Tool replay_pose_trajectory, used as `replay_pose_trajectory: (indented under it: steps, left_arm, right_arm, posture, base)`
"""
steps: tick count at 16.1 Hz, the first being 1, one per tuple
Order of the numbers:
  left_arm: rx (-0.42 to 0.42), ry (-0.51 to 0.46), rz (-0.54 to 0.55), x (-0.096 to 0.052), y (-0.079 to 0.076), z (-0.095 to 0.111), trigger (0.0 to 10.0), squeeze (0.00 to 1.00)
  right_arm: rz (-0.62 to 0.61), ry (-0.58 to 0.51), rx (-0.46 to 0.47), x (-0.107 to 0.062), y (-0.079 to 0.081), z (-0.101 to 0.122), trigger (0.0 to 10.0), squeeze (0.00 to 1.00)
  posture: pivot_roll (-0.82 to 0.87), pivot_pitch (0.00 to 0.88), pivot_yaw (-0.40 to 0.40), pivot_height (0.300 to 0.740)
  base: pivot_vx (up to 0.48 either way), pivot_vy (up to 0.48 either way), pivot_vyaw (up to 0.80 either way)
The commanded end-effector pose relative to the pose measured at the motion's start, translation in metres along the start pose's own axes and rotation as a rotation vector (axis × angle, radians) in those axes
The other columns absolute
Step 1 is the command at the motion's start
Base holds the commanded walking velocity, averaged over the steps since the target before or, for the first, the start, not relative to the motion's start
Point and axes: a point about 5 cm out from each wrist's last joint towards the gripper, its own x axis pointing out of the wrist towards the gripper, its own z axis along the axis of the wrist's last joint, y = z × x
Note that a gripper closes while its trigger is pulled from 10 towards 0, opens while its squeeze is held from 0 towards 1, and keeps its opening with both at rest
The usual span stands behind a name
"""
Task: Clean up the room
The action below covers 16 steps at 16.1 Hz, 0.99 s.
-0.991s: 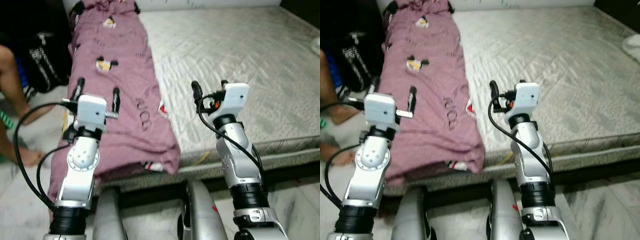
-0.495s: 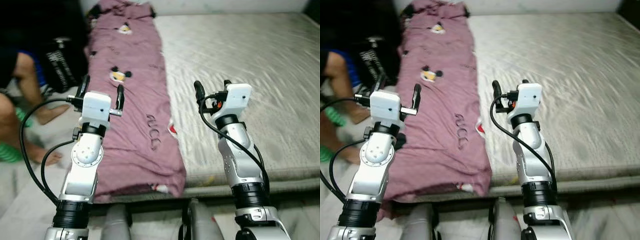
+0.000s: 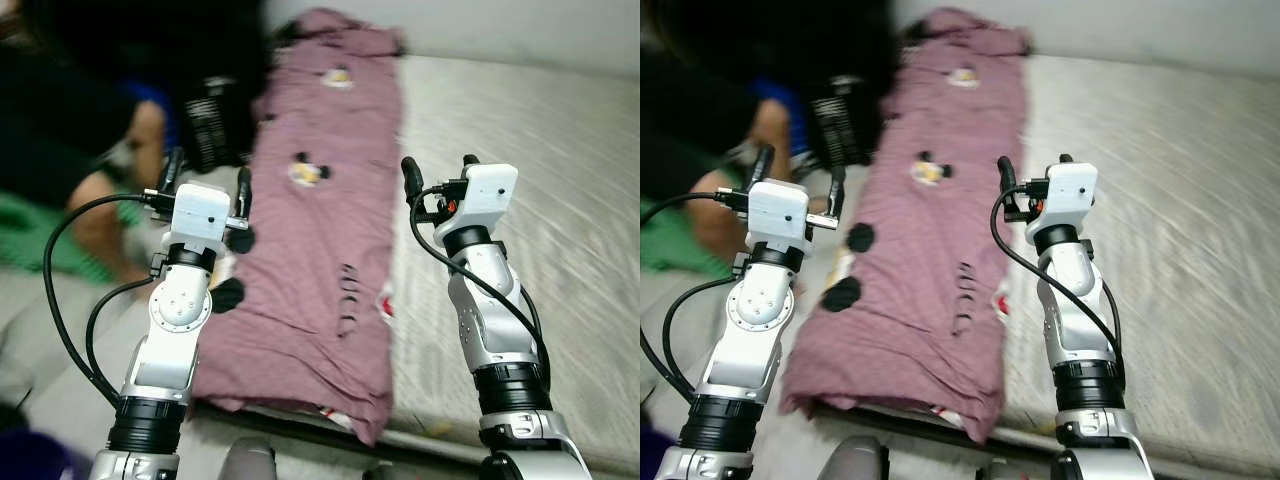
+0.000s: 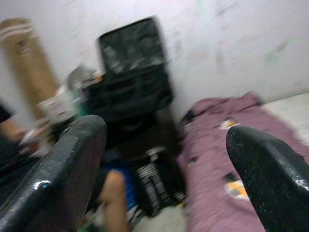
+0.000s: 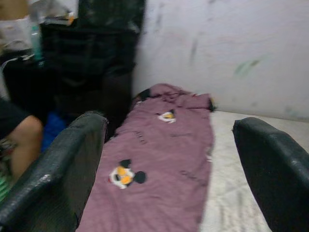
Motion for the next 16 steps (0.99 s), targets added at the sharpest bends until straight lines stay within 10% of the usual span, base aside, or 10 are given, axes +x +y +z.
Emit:
replay_pose_trajectory:
  steps: [1, 16]
  left_arm:
    - [0.011, 0.035, 0.021, -0.001, 0.0, -0.005, 10.0, 0.0]
    - [-0.076, 0.049, -0.055, -0.002, -0.013, -0.005, 10.0, 0.0]
  right_arm:
    - [-0.003, 0.039, -0.01, -0.004, 0.001, -0.009, 10.0, 0.0]
    - [-0.029, 0.05, 0.004, -0.007, 0.003, -0.013, 10.0, 0.0]
  posture:
    - [0.04, 0.0, 0.004, 0.74]
    - [0.03, 0.0, 0.003, 0.74]
  base:
    - [0.0, 0.0, 0.0]
    - [0.0, 0.0, -0.21]
